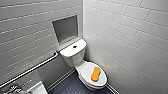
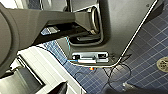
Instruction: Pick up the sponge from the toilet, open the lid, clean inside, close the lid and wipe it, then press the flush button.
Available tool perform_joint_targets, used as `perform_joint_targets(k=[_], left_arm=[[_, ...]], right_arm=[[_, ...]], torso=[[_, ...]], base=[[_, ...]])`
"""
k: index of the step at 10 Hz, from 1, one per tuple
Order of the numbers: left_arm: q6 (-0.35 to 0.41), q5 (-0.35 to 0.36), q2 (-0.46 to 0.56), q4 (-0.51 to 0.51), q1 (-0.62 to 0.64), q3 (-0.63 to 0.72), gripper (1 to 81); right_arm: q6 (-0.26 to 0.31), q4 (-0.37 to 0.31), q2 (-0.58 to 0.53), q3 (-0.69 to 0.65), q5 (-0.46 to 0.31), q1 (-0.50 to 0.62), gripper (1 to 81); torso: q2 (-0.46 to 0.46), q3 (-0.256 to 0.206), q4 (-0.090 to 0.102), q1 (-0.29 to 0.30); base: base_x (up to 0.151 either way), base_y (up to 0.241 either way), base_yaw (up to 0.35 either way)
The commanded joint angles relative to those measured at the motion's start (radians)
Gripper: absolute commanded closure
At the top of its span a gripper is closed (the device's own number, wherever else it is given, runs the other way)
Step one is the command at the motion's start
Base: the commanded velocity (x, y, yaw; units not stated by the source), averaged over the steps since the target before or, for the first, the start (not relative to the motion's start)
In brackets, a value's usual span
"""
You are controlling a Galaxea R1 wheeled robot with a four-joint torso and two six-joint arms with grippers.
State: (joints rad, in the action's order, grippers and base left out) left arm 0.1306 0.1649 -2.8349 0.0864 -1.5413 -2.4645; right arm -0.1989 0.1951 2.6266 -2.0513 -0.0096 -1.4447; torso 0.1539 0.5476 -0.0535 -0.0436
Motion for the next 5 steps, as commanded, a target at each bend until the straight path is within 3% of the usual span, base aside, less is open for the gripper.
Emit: perform_joint_targets(k=[1,5], left_arm=[[0.009,-0.071,0.003,-0.013,-0.032,0.005,1.0],[0.021,-0.073,-0.014,-0.011,-0.046,-0.002,1.0]], right_arm=[[-0.002,-0.103,-0.182,0.183,-0.036,0.054,1.0],[-0.01,-0.171,-0.293,0.255,-0.033,0.163,1.0]], torso=[[0.097,0.087,-0.036,-0.062],[0.237,0.214,-0.057,-0.151]], base=[[0.0,0.0,0.0],[0.0,0.0,0.0]])
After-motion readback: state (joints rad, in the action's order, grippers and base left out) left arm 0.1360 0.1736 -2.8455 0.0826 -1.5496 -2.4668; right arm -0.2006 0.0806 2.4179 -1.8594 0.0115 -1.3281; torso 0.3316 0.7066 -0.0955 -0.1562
